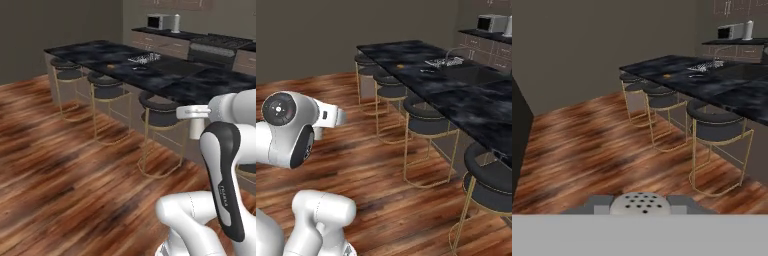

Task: Move the ketchup and shaker from the cabinet to the dining counter.

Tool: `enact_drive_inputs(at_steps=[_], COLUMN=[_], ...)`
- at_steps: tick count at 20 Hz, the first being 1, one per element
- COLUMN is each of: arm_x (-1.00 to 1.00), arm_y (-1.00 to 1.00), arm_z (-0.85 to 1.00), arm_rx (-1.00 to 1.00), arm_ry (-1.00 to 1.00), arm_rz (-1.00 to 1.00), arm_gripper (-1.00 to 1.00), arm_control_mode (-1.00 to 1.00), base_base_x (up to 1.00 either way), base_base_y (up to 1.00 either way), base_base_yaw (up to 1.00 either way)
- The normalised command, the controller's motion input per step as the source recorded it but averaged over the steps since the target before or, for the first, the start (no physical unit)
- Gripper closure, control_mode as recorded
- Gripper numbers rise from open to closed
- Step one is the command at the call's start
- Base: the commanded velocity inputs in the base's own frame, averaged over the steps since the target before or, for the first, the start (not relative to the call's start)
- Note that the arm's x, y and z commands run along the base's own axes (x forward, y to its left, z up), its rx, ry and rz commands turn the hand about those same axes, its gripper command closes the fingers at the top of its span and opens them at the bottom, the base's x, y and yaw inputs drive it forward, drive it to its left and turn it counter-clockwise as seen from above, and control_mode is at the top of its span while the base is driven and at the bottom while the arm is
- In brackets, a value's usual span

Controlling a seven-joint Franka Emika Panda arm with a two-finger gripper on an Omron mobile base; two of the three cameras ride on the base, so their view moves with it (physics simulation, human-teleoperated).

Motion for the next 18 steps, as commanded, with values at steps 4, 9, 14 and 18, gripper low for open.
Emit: enact_drive_inputs(at_steps=[4, 9, 14, 18], arm_x=[0.00, 0.00, 0.00, 0.00], arm_y=[0.00, 0.00, 0.00, 0.00], arm_z=[0.00, 0.00, 0.00, 0.00], arm_rx=[0.00, 0.00, 0.00, 0.00], arm_ry=[0.00, 0.00, 0.00, 0.00], arm_rz=[0.00, 0.00, 0.00, 0.00], arm_gripper=[1.00, 1.00, 1.00, 1.00], arm_control_mode=[1.00, 1.00, 1.00, 1.00], base_base_x=[1.00, 1.00, 1.00, 1.00], base_base_y=[0.76, 0.91, 1.00, 1.00], base_base_yaw=[-0.61, -0.59, -0.53, -0.49])
